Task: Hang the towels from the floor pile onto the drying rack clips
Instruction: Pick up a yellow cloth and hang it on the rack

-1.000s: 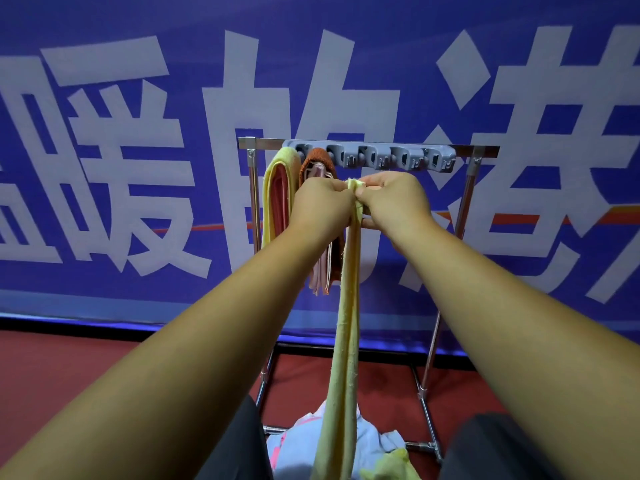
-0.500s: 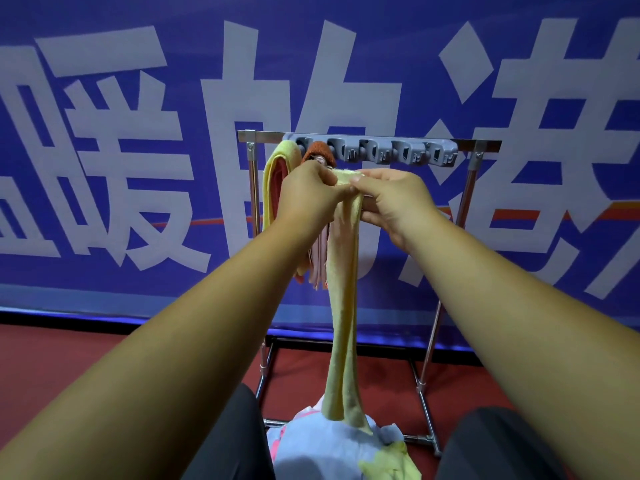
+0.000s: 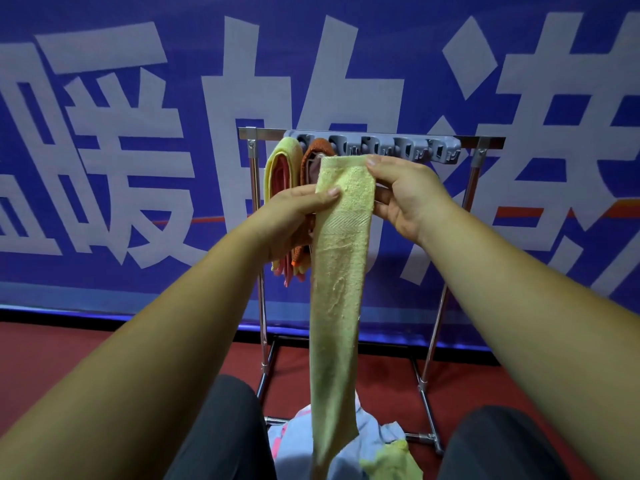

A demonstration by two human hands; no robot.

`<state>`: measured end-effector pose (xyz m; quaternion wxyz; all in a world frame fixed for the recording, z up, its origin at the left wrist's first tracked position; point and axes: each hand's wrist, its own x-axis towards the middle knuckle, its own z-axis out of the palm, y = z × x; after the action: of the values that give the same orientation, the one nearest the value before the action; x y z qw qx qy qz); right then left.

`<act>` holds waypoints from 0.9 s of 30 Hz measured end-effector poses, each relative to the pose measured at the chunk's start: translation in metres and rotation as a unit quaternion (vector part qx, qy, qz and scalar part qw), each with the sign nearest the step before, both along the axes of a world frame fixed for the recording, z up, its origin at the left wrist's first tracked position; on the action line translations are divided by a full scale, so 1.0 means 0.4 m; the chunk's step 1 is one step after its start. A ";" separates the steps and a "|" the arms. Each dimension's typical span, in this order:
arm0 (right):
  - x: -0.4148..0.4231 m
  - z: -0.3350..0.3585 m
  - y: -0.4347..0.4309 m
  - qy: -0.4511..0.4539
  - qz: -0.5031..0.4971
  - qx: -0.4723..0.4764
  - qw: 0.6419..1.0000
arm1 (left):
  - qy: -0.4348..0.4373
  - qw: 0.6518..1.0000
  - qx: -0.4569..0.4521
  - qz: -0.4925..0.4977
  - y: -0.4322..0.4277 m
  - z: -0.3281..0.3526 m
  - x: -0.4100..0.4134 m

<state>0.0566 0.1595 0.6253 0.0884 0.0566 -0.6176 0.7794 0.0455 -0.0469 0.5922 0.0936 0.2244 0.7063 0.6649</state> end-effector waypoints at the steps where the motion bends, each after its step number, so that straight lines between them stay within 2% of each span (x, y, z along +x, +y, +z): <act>1: 0.001 -0.002 0.001 0.001 -0.003 -0.001 1.000 | 0.006 1.000 0.007 0.001 0.004 0.007 0.008; 5: 0.005 -0.016 0.005 0.004 0.019 -0.055 0.998 | 0.030 0.999 0.037 0.000 0.026 0.031 0.028; 10: 0.032 -0.088 0.008 -0.066 0.206 -0.044 0.975 | -0.011 0.995 0.085 0.043 0.050 0.053 0.029; 14: 0.048 -0.204 0.004 -0.088 0.282 -0.030 0.955 | -0.060 0.986 0.130 0.088 0.052 0.046 0.009; 21: 0.046 -0.378 0.005 -0.157 0.221 0.041 0.962 | -0.142 0.962 0.149 0.178 0.028 -0.035 -0.072; 27: 0.032 -0.462 0.008 -0.178 0.180 0.028 0.967 | -0.162 0.962 0.027 0.217 0.037 -0.149 -0.123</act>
<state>0.0694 0.1627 0.4403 -0.1662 0.0290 -0.6247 0.7624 -0.0037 -0.0323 0.5328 0.0542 -0.0422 0.6952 0.7155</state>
